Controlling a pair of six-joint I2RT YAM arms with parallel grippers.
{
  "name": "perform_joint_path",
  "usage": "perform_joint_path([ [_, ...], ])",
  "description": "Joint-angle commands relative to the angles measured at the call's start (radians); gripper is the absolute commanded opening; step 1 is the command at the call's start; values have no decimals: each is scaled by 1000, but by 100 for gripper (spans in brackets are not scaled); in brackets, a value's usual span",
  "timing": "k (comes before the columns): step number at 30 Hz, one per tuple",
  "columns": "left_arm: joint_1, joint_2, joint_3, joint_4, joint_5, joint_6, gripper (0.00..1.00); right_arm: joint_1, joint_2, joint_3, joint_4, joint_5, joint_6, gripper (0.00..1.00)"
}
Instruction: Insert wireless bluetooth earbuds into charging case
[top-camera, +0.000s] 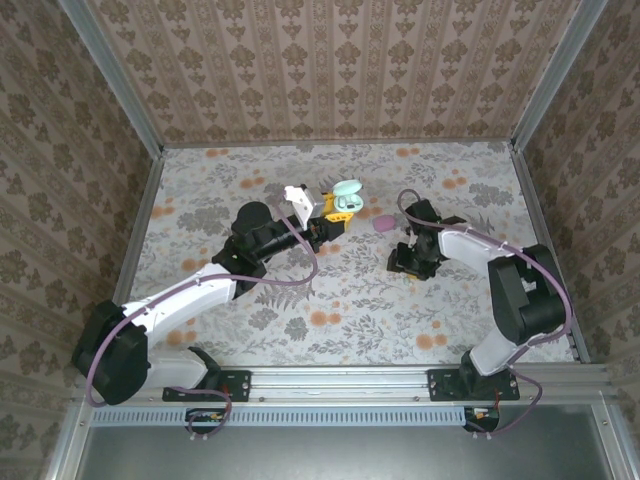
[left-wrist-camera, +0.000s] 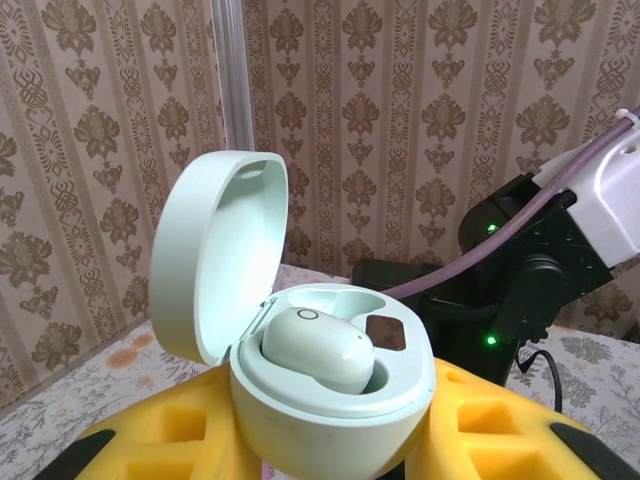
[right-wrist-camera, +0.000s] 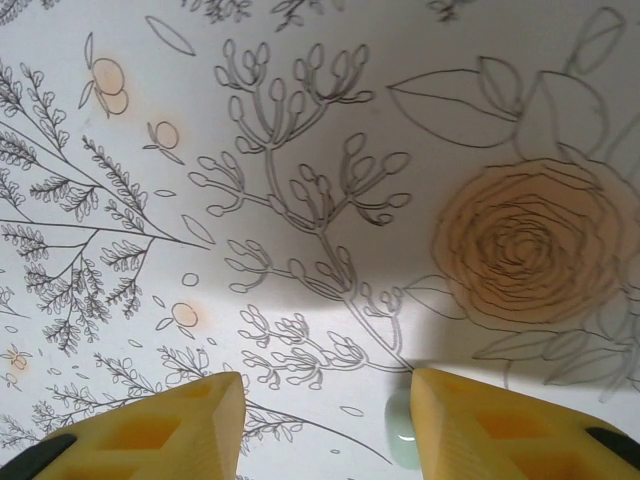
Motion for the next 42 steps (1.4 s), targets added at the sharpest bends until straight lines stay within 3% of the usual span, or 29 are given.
perform_joint_path([
  [1,2,-18,7,10,-12,15,32,20,17,42,-62,38,-28,50],
  [13,4,-21,0,15,-15,17,32,30,-89,34,-135,138,-35,49],
  [21,4,-15,11,16,-11,11,32,31,-46,43,-171,77,-91,46],
  [42,4,-11,18,14,-14,8,32,37,33,81,-198,124,-86,40],
])
